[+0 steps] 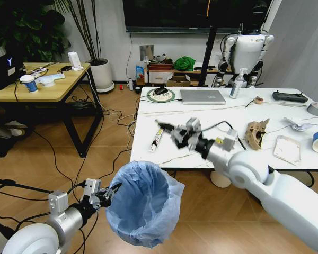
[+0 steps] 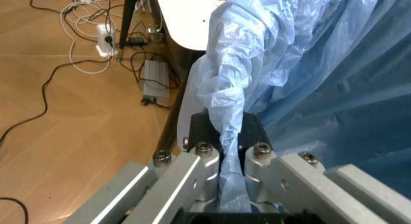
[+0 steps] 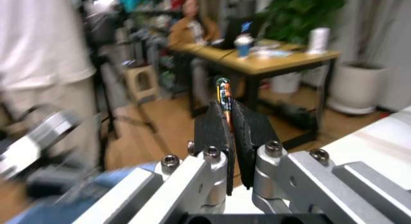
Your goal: Pick up the trash bin and place the trash from the table into it.
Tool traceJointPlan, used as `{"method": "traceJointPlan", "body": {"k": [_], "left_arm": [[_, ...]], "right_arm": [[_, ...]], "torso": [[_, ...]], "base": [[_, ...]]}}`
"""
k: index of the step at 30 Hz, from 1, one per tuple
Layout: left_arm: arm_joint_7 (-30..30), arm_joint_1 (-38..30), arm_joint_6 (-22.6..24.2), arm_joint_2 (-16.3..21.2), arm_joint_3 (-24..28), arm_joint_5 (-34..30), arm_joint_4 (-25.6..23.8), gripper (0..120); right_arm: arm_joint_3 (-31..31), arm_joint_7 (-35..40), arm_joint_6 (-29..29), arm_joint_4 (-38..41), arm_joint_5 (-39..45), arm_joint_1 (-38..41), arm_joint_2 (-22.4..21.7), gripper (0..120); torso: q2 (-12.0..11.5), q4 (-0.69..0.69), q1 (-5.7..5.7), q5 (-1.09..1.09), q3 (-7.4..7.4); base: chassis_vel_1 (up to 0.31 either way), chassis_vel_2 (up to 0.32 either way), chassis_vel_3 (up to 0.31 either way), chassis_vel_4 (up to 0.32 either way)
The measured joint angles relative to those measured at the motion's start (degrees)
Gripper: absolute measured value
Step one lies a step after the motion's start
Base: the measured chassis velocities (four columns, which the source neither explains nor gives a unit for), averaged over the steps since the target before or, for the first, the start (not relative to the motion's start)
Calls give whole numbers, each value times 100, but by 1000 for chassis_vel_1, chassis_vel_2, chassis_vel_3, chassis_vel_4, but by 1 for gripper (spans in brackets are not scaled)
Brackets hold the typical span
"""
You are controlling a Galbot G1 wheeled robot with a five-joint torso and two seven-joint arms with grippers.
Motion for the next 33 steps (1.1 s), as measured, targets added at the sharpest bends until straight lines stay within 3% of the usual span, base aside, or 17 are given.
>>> {"method": "traceJointPlan", "body": {"k": [6, 23, 33], "left_arm": [[-4, -2, 13, -17, -6, -9, -5, 0], [-37, -11, 26, -41, -38, -49, -65, 0], [-49, 18, 35, -48, -45, -59, -78, 0]], "right_arm": [[-206, -829, 141, 189, -427, -392, -453, 0], [-384, -1623, 1024, 137, -1333, -371, -563, 2], [-217, -1111, 574, 210, -806, -413, -555, 39]], "torso": [[0, 0, 0, 0, 0], [0, 0, 0, -1, 0], [0, 0, 0, -1, 0]], "base": [[0, 0, 0, 0], [0, 0, 0, 0], [0, 0, 0, 0]]}}
